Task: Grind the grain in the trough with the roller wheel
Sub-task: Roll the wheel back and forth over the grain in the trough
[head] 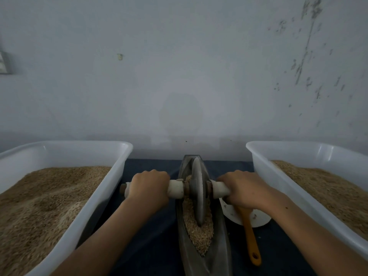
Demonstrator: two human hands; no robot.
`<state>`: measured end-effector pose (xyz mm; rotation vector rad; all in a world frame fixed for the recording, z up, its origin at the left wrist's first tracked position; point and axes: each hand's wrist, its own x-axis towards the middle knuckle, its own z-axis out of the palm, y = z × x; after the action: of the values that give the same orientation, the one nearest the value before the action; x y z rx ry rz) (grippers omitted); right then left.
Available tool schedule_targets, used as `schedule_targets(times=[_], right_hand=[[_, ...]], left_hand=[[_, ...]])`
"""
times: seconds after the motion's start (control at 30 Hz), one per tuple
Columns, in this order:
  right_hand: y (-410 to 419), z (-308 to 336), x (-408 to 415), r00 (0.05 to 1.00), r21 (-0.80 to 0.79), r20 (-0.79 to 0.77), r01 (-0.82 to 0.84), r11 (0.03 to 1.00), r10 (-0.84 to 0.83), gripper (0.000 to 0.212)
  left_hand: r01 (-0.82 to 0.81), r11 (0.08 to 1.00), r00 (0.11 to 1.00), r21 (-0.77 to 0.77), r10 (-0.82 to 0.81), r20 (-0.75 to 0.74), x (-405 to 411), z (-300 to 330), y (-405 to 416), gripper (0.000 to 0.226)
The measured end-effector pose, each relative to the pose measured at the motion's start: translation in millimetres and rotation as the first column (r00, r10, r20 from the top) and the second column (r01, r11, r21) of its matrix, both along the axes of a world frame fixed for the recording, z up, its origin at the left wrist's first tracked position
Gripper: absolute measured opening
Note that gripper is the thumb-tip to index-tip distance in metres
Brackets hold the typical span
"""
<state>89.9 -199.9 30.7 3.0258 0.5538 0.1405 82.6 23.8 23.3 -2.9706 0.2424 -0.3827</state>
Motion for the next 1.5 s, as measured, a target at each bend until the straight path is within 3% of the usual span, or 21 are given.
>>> schedule_targets(times=[0.23,0.6,0.7,0.93,1.1,1.3,1.5], right_hand=[[2.3,-15.6,1.2,0.959,0.050,0.281,0.014,0.999,-0.028,0.011],[1.0,4.2,-2.0,1.000,-0.050,-0.027,-0.009,0.999,0.007,0.024],[1.1,1.4,-1.5,1.000,-0.034,0.012,-0.012,0.999,0.012,0.019],[1.7,-14.9,4.2,0.963,0.072,0.271,-0.017,0.997,-0.003,0.013],[1.1,-8.7,0.7,0.981,0.033,0.194,-0.011,0.999,0.004,0.014],[1.0,6.8,-4.7,0.998,-0.049,-0.068,-0.017,0.999,0.014,0.022],[1.3,0.4,-3.6,0.997,0.006,0.067,-0.033,0.999,0.033,0.017]], left_hand=[[0.027,0.999,0.984,-0.044,-0.019,0.175,-0.7,-8.5,-1.0,0.020],[0.031,0.999,0.994,0.014,-0.030,-0.102,0.5,2.2,4.0,0.029],[0.022,1.000,0.996,0.017,-0.021,-0.081,2.0,0.8,3.4,0.026],[0.039,0.997,0.993,-0.068,-0.032,0.112,1.5,-5.2,-0.1,0.021],[0.033,0.999,0.998,-0.027,-0.031,0.054,0.7,-2.4,0.6,0.024],[0.032,0.999,0.993,0.027,-0.029,-0.114,-1.7,1.8,3.2,0.031],[0.004,1.000,0.999,-0.019,-0.005,-0.040,3.3,-1.4,1.8,0.025]])
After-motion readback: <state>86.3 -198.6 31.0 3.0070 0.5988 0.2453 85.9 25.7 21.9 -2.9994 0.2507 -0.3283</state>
